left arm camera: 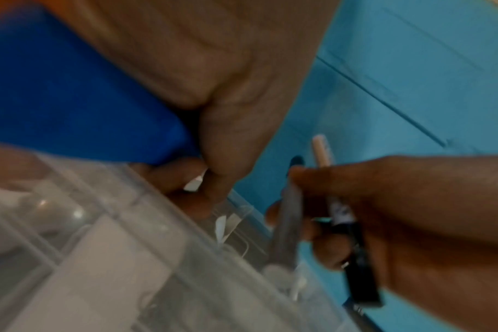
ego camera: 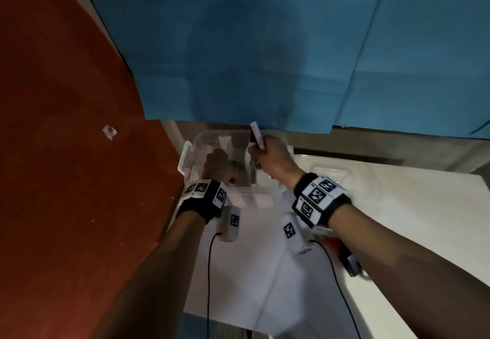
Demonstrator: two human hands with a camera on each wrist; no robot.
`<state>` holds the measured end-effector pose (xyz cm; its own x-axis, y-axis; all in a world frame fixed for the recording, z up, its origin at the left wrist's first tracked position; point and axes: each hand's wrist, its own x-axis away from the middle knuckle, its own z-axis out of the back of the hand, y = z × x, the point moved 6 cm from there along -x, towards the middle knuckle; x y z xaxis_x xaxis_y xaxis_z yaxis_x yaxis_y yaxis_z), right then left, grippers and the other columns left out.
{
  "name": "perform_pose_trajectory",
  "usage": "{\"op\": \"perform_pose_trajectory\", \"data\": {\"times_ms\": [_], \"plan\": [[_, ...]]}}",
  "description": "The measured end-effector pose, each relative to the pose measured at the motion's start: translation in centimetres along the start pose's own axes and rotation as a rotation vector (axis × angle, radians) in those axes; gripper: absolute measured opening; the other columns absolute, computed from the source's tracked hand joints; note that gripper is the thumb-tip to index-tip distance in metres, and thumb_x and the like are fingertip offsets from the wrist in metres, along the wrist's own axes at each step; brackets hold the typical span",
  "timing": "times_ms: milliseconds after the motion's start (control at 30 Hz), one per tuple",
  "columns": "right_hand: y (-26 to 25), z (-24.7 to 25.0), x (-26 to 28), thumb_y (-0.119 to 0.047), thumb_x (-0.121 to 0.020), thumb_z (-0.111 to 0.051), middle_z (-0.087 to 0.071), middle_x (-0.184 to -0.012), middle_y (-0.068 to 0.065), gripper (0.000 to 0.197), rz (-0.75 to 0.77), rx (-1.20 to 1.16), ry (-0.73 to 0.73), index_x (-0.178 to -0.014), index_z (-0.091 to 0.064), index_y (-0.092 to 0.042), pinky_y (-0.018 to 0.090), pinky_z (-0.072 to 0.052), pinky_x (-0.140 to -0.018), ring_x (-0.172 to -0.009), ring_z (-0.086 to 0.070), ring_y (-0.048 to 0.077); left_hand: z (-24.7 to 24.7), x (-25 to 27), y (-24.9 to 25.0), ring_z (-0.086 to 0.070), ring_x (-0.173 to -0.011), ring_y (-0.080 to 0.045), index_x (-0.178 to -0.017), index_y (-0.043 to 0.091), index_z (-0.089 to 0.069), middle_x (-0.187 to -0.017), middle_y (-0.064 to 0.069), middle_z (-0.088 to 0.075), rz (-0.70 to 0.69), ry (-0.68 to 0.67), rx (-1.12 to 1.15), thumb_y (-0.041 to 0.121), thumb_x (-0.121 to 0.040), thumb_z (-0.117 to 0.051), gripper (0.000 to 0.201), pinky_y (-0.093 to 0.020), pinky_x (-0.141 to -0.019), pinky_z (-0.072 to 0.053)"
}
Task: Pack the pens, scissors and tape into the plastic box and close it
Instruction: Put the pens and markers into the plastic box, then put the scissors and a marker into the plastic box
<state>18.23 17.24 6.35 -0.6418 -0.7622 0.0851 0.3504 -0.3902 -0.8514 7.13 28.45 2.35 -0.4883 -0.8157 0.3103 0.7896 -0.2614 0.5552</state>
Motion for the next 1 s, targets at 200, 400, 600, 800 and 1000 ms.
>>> {"op": "perform_pose_trajectory", "data": {"times_ms": [200, 400, 600, 800, 1000], "plan": [[1.7, -2.6, -1.5, -0.032, -0.090, -0.054, -0.069, -0.087, 0.018, 0.035, -0.172, 0.038, -0.023, -0.101, -0.063, 0.000, 0.028, -0.042, -0.047, -0.062, -0.057, 0.026, 1.1, 0.1, 1.6, -0.059, -0.064, -0.021, -0.066, 0.017, -0.052, -0.068, -0.005, -0.056, 0.010, -0.185, 0.243, 0.009, -0.084, -0.057, 0.020, -0.024, -0.055, -0.050], [3.6, -3.9, -3.1, -0.049, -0.076, -0.048, -0.073, -0.092, 0.024, 0.054, -0.194, 0.093, -0.011, -0.098, -0.066, -0.004, 0.043, -0.054, -0.063, -0.076, -0.069, 0.038, 1.9, -1.4, 3.3, -0.064, -0.095, -0.031, -0.110, -0.002, -0.061, -0.105, -0.018, -0.066, -0.090, -0.071, 0.284, 0.000, -0.092, -0.048, 0.022, -0.039, -0.082, -0.053], [1.7, -4.5, -3.2, -0.032, -0.090, -0.054, -0.067, -0.101, 0.023, 0.036, -0.165, 0.185, -0.038, -0.107, -0.065, -0.002, 0.041, -0.052, -0.065, -0.093, -0.066, 0.041, 1.6, -0.6, 3.1, -0.058, -0.119, -0.033, -0.120, -0.007, -0.061, -0.127, -0.022, -0.062, -0.165, 0.003, 0.151, 0.003, -0.098, -0.044, 0.030, -0.023, -0.076, -0.037], [-0.2, -4.6, -3.1, -0.027, -0.098, -0.048, -0.065, -0.116, 0.030, 0.046, -0.116, 0.232, -0.081, -0.129, -0.052, 0.006, 0.048, -0.054, -0.083, -0.108, -0.064, 0.043, 1.9, -0.4, 2.1, -0.057, -0.122, -0.038, -0.122, -0.007, -0.060, -0.129, -0.025, -0.061, -0.206, 0.030, 0.098, 0.004, -0.097, -0.045, 0.031, -0.032, -0.095, -0.045], [-1.7, -3.1, -1.6, -0.025, -0.097, -0.051, -0.070, -0.105, 0.019, 0.027, -0.066, 0.324, -0.153, -0.094, -0.067, -0.004, 0.037, -0.052, -0.082, -0.101, -0.067, 0.035, 2.3, 1.8, 2.5, -0.061, -0.119, -0.034, -0.125, -0.002, -0.060, -0.128, -0.021, -0.063, -0.267, 0.055, 0.133, 0.006, -0.098, -0.048, 0.032, -0.005, -0.076, -0.040]]}}
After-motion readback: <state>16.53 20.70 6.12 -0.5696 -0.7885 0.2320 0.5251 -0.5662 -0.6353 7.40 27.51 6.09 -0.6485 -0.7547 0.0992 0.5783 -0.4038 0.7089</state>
